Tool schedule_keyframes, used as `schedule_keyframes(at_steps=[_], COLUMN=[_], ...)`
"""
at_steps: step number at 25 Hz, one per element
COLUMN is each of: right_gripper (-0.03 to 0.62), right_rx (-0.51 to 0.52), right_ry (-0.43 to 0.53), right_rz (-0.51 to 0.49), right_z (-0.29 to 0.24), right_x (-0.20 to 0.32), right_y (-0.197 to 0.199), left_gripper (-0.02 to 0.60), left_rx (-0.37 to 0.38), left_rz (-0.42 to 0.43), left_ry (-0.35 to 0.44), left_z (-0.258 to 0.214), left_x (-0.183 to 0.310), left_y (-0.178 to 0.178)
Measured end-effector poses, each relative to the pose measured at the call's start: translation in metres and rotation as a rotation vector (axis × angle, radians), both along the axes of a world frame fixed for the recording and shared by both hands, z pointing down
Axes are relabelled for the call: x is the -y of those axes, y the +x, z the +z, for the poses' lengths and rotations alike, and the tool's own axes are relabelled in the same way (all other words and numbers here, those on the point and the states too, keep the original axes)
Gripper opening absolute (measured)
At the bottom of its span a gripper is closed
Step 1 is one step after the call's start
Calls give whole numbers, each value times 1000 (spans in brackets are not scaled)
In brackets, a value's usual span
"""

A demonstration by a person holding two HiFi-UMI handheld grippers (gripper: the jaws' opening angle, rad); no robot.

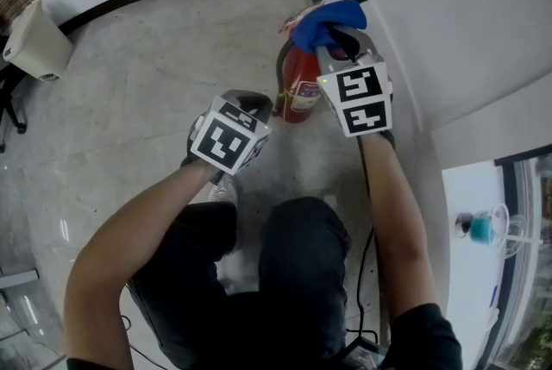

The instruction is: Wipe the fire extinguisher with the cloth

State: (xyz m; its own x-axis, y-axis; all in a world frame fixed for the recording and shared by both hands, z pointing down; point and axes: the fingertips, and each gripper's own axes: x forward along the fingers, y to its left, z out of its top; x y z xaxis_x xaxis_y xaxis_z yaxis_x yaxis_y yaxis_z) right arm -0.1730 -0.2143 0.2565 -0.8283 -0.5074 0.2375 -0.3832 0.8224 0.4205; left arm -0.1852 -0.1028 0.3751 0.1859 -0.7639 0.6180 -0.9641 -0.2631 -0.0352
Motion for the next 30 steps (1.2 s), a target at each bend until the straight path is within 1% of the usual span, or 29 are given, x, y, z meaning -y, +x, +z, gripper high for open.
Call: schedule_keyframes(at_steps=[3,5,9,12,15,17,22,25,27,30], right_gripper=[35,35,36,35,35,35,35,35,35,35], right_rx=[-15,-18,-89,-127,-157,-171,-180,-190,-175,-136], right_ry=[-45,-57,-97,-141,-206,-262,-436,-496,-512,-483], right_rz=[-13,-17,-82,-111,-138,-150,-134,-123,-115,-111], right_z=[15,21,53,80,111,137,203,236,250,255], right_x=[-10,-16,-40,-49,-57,-59,-55,-57,-56,-55], right_y=[-11,-12,-23,-30,-35,-38,-37,-41,-44,-48], left_gripper=[6,6,7,6,6,6,6,6,6,6], left_rx=[-24,-24,-23,-42,-71,-73,-58,-31,-21,-36], left_rz=[-19,-17,-30,-33,-24,-27,-61,-47,-41,-67], left_ry=[10,17,-2,0,0,-9,-58,-101,-127,-167], left_z=[-2,-2,4,4,6,12,29,46,58,79], left_x=[-4,-7,-13,-13,-15,-18,-15,-9,-4,0], left_y=[-6,-9,-17,-18,-16,-19,-33,-36,-38,-41])
